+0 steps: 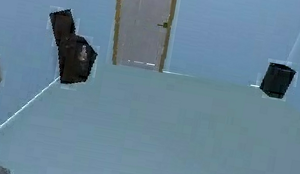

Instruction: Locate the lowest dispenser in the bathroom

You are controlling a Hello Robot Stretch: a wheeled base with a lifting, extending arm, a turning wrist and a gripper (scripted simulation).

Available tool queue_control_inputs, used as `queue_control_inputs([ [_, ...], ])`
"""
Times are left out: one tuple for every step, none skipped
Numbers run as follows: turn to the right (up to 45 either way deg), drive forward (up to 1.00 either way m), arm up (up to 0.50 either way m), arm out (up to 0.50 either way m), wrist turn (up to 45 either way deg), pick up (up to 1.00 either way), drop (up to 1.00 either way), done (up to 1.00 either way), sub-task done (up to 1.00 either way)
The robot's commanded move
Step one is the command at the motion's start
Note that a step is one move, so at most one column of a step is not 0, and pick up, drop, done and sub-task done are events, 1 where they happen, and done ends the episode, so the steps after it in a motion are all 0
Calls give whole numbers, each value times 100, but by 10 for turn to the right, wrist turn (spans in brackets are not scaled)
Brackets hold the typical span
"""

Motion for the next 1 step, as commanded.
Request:
queue_control_inputs([
  [-270, 0, 0, 0, 0, 0, 0, 0, 0],
])
